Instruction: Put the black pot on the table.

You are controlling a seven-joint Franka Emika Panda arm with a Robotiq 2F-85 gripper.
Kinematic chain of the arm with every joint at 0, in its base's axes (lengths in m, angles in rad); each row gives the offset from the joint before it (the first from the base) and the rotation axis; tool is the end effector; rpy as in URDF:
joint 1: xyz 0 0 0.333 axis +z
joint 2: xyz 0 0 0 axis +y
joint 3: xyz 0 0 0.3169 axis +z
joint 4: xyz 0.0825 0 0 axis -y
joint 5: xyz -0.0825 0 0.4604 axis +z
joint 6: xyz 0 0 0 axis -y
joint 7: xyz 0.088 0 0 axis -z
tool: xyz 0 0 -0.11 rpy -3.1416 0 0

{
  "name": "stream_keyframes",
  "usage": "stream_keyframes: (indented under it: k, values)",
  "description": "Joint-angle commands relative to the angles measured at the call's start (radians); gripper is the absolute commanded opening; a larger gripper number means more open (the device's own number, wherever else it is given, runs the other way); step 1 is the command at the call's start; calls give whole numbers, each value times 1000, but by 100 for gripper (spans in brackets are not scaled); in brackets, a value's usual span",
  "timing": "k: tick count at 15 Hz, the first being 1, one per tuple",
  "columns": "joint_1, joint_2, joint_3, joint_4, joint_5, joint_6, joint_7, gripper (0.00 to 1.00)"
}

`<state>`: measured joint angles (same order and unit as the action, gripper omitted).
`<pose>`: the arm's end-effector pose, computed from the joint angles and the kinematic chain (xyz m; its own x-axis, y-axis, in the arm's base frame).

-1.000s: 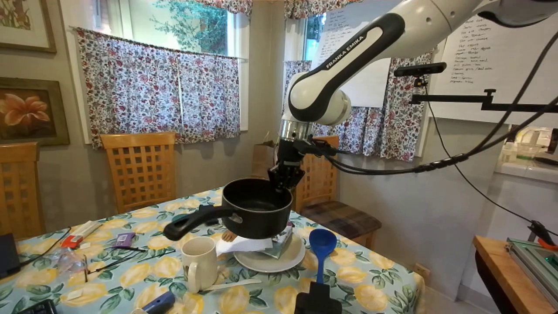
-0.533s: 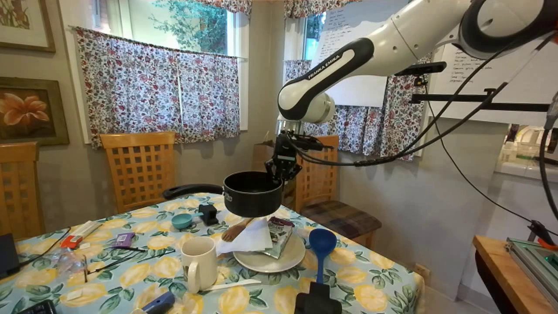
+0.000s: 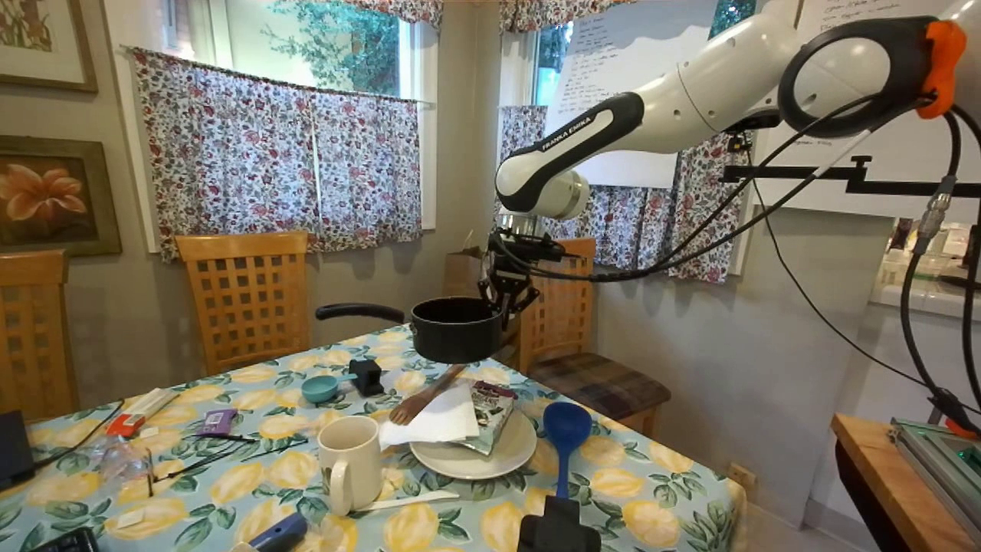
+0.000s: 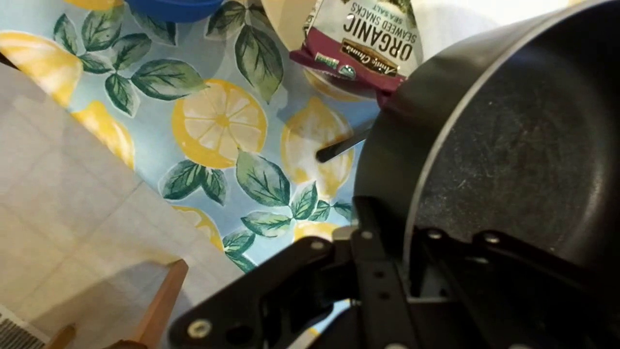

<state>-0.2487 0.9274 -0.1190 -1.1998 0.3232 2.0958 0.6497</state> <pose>0.7825 -0.2582 0.1755 0.4238 -0.8955 -0.1359 -0.9042 -0.4095 -0.1215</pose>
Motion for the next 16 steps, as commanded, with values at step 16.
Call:
stream_keyframes:
  k: [16]
  values:
    - [-50, 338, -9, 578, -60, -116, -66, 2]
